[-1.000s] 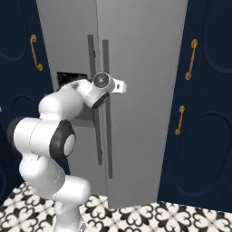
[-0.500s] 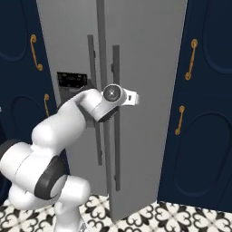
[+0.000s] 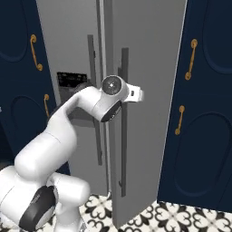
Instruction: Grab a lemon wedge from the fridge and one ice cube from the ice bowl, and put them in the glass of lemonade.
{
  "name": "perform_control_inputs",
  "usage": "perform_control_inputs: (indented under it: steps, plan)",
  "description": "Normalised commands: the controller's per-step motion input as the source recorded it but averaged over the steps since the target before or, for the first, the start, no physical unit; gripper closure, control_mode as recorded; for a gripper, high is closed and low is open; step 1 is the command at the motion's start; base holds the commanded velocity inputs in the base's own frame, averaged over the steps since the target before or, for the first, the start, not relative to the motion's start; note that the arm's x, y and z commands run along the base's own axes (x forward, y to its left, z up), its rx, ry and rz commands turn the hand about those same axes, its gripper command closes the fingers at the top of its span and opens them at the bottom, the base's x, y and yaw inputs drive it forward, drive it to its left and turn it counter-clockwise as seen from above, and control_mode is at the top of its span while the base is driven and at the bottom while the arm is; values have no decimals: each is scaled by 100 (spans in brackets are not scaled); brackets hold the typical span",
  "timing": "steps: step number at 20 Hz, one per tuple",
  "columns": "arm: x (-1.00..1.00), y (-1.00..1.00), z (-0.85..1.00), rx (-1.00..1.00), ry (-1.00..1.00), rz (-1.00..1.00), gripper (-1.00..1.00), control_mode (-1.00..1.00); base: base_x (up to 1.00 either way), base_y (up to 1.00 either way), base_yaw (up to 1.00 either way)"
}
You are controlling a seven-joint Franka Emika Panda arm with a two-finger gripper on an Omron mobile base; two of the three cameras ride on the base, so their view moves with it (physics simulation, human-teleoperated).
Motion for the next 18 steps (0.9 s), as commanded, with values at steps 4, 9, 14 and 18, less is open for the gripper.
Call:
perform_control_inputs:
  steps: [4, 9, 14, 18]
  plan:
    - [-86, 15, 100, -1, -4, 8, -100, -100, 0, 0, 0]
    - [-15, 92, 82, -24, 7, 0, -100, -100, 0, 0, 0]
    - [3, 100, 34, -37, 25, -2, -100, -100, 0, 0, 0]
    - [37, 100, 0, -49, 33, -18, -100, -100, 0, 0, 0]
